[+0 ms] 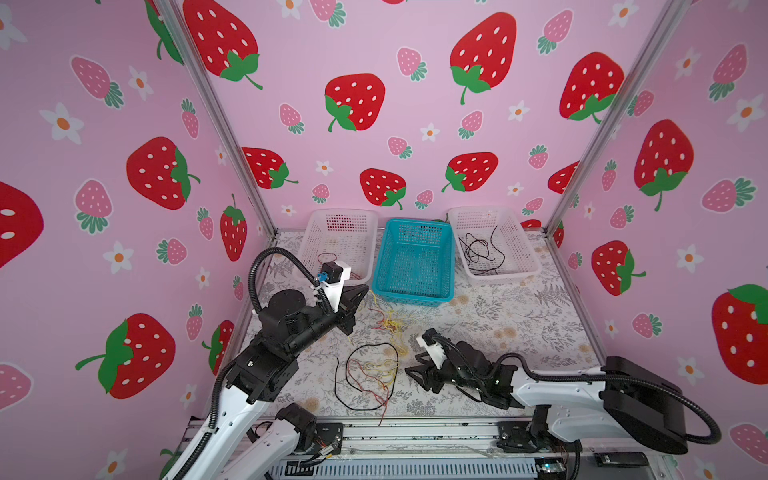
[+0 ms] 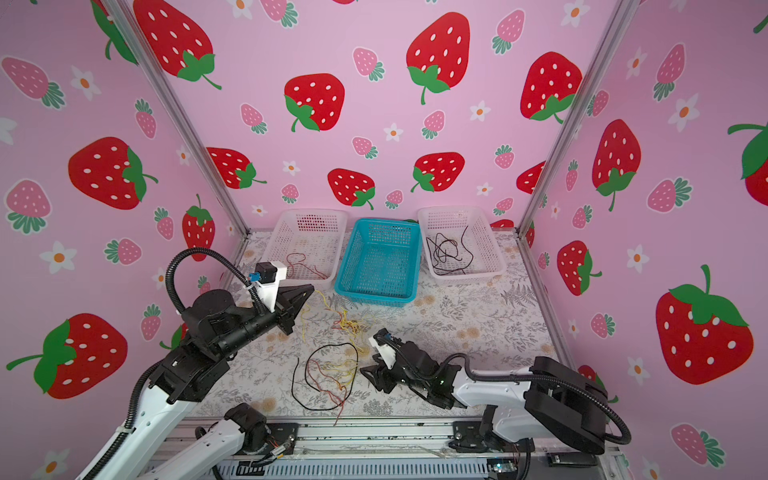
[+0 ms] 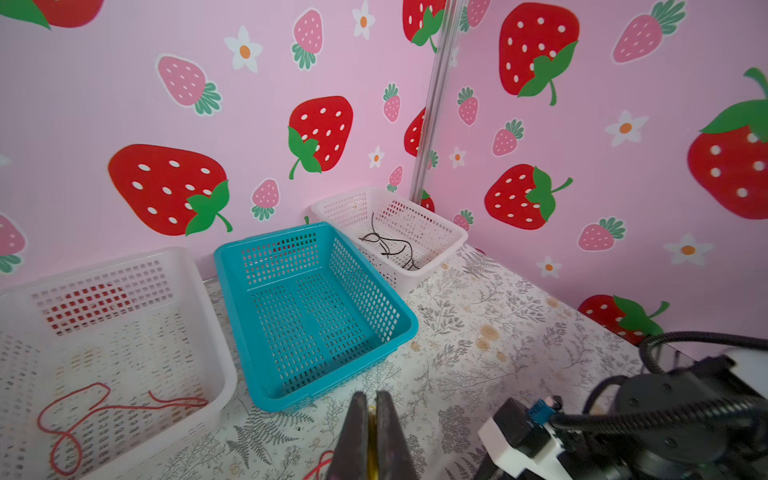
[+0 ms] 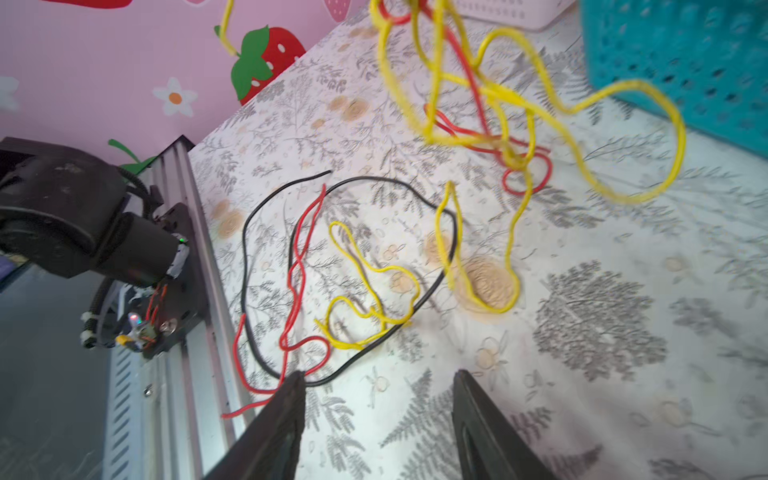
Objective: Untangle the cables
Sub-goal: 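Lower the wires toward the table with the right gripper while the left gripper holds still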
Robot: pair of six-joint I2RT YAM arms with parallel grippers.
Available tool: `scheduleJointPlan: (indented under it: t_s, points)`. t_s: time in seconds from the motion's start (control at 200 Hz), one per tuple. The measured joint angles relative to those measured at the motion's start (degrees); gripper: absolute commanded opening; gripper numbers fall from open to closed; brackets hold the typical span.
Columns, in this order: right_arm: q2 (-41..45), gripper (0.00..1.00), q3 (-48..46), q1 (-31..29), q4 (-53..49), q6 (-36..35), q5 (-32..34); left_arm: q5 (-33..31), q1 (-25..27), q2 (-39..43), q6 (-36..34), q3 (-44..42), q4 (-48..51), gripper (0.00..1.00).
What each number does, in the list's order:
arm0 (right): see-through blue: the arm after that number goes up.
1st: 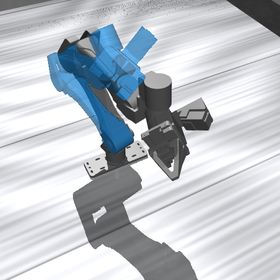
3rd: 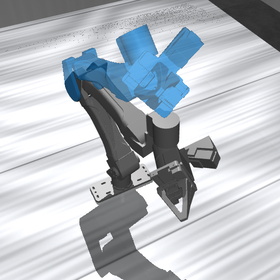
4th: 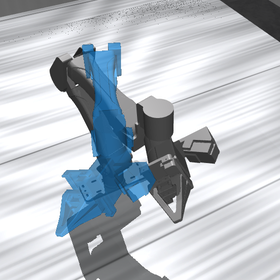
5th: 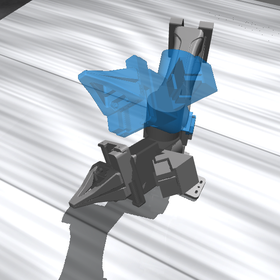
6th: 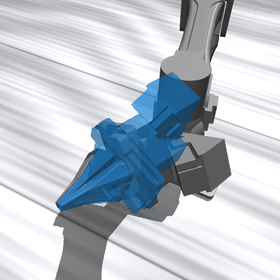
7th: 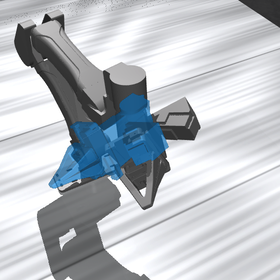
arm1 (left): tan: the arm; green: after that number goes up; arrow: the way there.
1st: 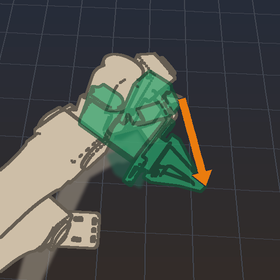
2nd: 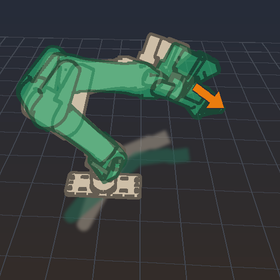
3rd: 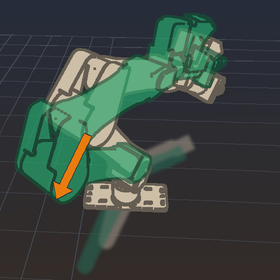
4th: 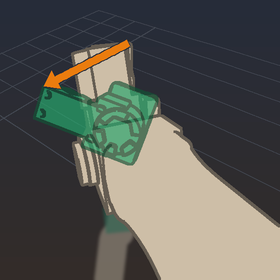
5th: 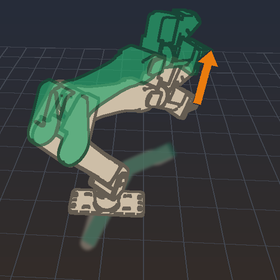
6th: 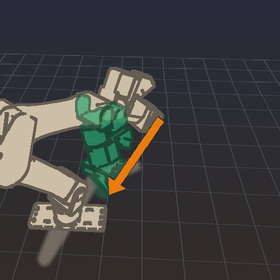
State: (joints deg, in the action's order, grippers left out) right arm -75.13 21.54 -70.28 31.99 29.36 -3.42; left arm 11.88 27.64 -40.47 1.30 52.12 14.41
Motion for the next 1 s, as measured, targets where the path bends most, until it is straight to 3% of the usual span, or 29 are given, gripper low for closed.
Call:
scheduleJointPlan:
  t_s: [0.22,0.61,1.0]
  points:
    - [-8.72,0.52,2.89,-0.92,1.62,3.43,1.25,-6.88,0.0,3.56,-2.56,-4.76,-6.34,0.0]
    - [-17.51,0.41,10.91,-1.2,1.77,9.66,3.17,-12.0,0.0,9.77,-6.23,-12.63,-10.23,0.0]
    - [-17.79,0.4,12.17,-0.13,-2.21,10.01,7.45,-14.45,0.0,15.85,-7.76,-19.8,-11.56,0.0]
